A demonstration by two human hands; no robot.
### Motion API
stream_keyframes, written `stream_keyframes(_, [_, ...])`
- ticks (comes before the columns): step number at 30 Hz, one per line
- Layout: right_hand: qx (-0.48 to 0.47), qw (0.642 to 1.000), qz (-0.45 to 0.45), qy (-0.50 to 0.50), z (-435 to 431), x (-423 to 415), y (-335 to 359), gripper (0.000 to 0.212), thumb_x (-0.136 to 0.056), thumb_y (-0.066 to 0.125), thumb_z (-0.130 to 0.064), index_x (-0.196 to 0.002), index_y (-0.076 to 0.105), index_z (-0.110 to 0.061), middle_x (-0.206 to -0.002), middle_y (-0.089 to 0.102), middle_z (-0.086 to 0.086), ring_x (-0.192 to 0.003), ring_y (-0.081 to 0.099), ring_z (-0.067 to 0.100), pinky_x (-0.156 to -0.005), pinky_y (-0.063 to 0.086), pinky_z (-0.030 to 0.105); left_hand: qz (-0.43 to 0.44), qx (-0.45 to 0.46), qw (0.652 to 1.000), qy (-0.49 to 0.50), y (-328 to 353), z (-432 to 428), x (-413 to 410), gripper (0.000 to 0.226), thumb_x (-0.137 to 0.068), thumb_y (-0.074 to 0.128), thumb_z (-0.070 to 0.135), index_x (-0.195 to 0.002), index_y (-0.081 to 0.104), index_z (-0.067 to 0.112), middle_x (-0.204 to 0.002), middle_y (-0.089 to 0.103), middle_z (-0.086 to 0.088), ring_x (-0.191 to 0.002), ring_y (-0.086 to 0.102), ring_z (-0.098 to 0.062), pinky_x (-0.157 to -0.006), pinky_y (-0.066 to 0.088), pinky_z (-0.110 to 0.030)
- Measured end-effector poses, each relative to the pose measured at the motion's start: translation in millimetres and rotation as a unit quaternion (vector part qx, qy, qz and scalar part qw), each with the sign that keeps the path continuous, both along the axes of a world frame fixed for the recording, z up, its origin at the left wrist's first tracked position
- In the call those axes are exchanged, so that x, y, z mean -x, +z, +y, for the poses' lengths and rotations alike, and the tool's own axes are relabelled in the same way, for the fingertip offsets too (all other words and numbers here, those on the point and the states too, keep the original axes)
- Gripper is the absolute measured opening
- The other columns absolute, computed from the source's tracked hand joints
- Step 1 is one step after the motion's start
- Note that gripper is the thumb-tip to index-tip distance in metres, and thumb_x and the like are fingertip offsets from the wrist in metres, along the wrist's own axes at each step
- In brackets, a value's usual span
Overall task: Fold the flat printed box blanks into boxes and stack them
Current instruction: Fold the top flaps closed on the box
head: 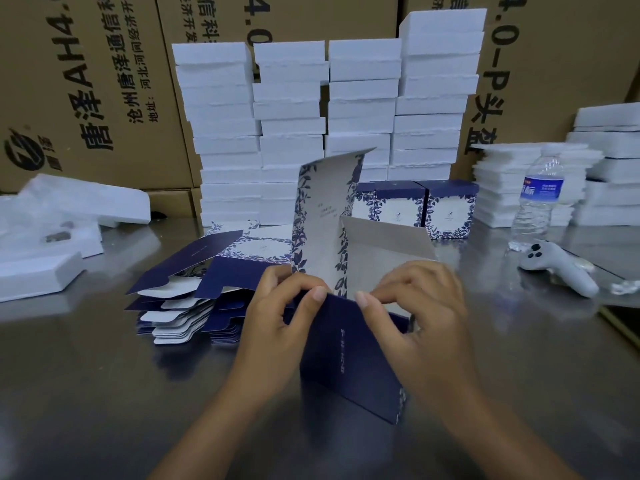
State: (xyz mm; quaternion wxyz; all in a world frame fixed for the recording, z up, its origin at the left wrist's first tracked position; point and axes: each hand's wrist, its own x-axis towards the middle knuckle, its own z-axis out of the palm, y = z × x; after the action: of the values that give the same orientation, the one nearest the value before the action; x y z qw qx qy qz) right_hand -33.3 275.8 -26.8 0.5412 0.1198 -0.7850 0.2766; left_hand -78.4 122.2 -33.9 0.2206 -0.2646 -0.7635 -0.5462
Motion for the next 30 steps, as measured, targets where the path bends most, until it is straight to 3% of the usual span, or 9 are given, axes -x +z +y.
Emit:
stream_keyframes(4, [-0.039,0.999,-0.020,-0.004,-4.4,-0.8,-2.2,0.021,-0.080,0.061,-0.040,-0.071,0.071,-0.023,-0.070,0.063,-0.012,-0.078,0.051,0.007,-0.089,0.033,0.033,-0.026,-0.022,0.999,-0.016,-0.4,3.8,-1.6,0.022,-0.085,0.052,0.042,-0.073,0.061,0.026,-0.093,0.050,-0.002,-0.083,0.045,0.000,-0.073,0.033,-0.009])
stream_keyframes(8, [0.005,0.998,-0.062,0.007,-10.2,-2.7,-0.6,0.013,-0.079,0.067,-0.038,-0.071,0.071,-0.029,-0.069,0.060,-0.018,-0.075,0.048,0.002,-0.089,0.035,0.037,-0.060,-0.056,0.996,-0.039,-3.2,7.7,-4.2,0.017,-0.086,0.056,0.031,-0.077,0.066,0.021,-0.096,0.052,-0.003,-0.090,0.048,-0.008,-0.075,0.035,-0.009])
stream_keyframes(13, [0.025,0.997,-0.073,0.020,-14.1,-4.2,0.3,0.014,-0.078,0.068,-0.032,-0.064,0.066,-0.028,-0.065,0.058,-0.020,-0.071,0.047,0.001,-0.090,0.038,0.046,-0.075,-0.061,0.992,-0.083,1.6,9.8,-7.0,0.018,-0.078,0.050,0.039,-0.071,0.058,0.024,-0.090,0.044,-0.003,-0.078,0.043,0.009,-0.071,0.032,-0.003])
stream_keyframes(18, [-0.003,0.998,-0.056,-0.012,-11.6,-4.8,-3.3,0.018,-0.081,0.064,-0.035,-0.065,0.066,-0.025,-0.067,0.061,-0.017,-0.073,0.051,0.004,-0.100,0.029,0.039,-0.065,-0.045,0.994,-0.081,3.7,8.5,-5.8,0.018,-0.078,0.049,0.039,-0.068,0.054,0.024,-0.086,0.043,-0.007,-0.072,0.041,0.011,-0.070,0.032,-0.002])
stream_keyframes(22, [-0.001,0.999,-0.028,-0.021,-7.1,-8.3,-5.8,0.025,-0.083,0.056,-0.034,-0.062,0.060,-0.020,-0.067,0.053,-0.020,-0.072,0.050,0.003,-0.104,0.024,0.036,-0.061,-0.049,0.994,-0.081,2.2,5.7,-2.6,0.022,-0.078,0.050,0.042,-0.069,0.055,0.023,-0.084,0.043,0.001,-0.070,0.043,0.007,-0.065,0.034,-0.007])
stream_keyframes(26, [0.024,0.999,-0.038,-0.015,-7.2,-9.5,-6.0,0.026,-0.083,0.060,-0.031,-0.061,0.057,-0.019,-0.065,0.049,-0.022,-0.069,0.049,0.004,-0.104,0.022,0.030,0.002,-0.023,0.999,-0.038,-1.6,0.3,2.6,0.031,-0.094,0.046,0.037,-0.076,0.062,0.018,-0.081,0.051,0.004,-0.074,0.049,0.000,-0.067,0.038,-0.015])
stream_keyframes(30, [0.029,0.999,-0.030,-0.012,-6.2,-10.9,-7.5,0.028,-0.083,0.059,-0.032,-0.059,0.057,-0.018,-0.063,0.051,-0.019,-0.068,0.050,0.005,-0.105,0.023,0.032,0.124,0.053,0.991,0.027,-2.4,-5.8,5.2,0.024,-0.095,0.042,0.022,-0.074,0.052,0.019,-0.078,0.045,0.010,-0.073,0.045,0.002,-0.065,0.033,-0.010])
